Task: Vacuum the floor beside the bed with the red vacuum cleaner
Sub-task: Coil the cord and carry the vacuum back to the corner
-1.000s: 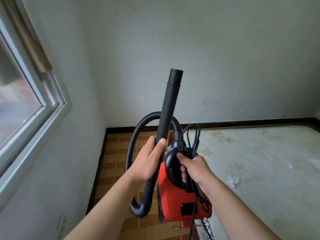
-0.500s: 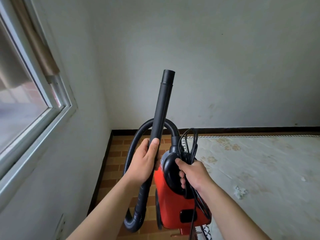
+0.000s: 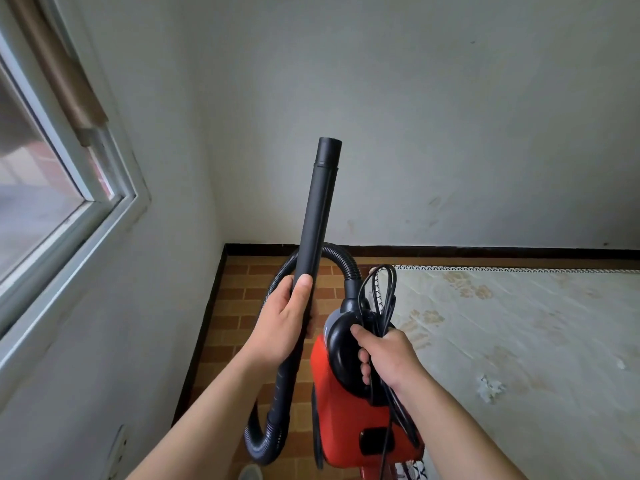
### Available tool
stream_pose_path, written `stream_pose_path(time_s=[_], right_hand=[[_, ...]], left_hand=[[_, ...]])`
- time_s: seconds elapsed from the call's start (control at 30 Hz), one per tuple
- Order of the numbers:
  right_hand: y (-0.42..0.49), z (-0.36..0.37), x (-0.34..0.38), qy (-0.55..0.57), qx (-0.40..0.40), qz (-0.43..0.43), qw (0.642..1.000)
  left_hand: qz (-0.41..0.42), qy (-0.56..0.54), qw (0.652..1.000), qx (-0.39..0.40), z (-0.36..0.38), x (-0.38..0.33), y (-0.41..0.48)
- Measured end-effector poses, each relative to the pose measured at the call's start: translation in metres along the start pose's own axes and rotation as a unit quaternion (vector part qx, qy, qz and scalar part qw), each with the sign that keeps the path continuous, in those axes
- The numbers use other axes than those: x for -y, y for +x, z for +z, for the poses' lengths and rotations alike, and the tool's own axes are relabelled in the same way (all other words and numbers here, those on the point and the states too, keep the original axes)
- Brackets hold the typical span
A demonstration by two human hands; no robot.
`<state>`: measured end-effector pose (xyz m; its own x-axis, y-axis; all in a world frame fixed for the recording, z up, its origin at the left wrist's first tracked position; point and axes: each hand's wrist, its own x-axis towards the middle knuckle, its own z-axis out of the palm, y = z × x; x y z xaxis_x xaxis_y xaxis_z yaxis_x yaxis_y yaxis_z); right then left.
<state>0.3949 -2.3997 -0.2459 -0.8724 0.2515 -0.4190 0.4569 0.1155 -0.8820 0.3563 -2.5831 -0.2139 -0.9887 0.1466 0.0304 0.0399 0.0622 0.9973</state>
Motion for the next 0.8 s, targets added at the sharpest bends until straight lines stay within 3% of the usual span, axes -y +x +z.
stream_pose_path(time_s=[0.5, 0.8], right_hand=[[0.114, 0.062, 0.093, 0.008, -0.091, -0.011, 0.996], [0.207, 0.067, 0.111, -0.013, -0.067, 0.015, 0.998]], left_hand=[[-0.016, -0.037, 0.998, 0.055, -0.048, 0.003, 0.164], [-0.044, -0.04, 0.997, 0.049, -0.048, 0.023, 0.247]])
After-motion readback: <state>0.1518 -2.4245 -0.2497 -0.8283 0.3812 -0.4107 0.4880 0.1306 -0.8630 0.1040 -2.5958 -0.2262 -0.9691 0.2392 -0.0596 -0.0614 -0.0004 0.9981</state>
